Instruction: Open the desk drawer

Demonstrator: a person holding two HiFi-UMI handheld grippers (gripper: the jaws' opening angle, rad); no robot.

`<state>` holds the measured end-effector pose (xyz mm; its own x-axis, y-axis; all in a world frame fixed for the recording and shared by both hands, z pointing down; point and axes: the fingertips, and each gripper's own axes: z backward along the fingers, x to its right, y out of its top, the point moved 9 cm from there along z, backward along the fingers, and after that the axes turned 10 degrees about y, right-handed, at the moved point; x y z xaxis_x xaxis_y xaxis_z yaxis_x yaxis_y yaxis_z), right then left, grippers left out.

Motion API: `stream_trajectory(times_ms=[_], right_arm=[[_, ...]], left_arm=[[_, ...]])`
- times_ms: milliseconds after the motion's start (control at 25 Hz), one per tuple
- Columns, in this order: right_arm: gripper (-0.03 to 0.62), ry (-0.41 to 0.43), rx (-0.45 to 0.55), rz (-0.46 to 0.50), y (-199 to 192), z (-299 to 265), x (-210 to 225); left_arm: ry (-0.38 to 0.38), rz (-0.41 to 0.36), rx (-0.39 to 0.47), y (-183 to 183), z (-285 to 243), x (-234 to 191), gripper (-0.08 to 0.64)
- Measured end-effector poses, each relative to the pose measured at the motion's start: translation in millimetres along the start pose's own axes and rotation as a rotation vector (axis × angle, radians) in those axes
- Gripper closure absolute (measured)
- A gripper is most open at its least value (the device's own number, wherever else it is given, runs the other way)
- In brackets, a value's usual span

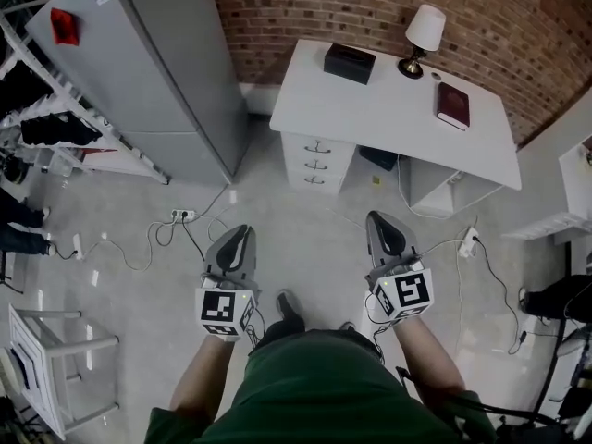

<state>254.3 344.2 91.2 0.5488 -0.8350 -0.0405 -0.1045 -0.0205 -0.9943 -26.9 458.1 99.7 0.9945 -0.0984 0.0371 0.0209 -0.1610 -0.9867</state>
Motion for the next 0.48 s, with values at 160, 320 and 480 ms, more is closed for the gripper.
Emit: stream_trajectory(times_ms=[160,320,480], right_arm=[[0.592,-0.063,-0.025,-0.026,-5,-38,-5],[0.592,-0.101,-0.064,-0.05,-17,-60,-9],[0.592,-0.113,-0.092,-0.078,-31,-81,1]], left_arm=[[-0.056,0.001,-0.014,-6,-32,-37,0.531],[-0.107,0.009,-0.047,-22,-60,-55,0.531],[-0.148,0.024,-0.087,-35,-87,-55,0.531]])
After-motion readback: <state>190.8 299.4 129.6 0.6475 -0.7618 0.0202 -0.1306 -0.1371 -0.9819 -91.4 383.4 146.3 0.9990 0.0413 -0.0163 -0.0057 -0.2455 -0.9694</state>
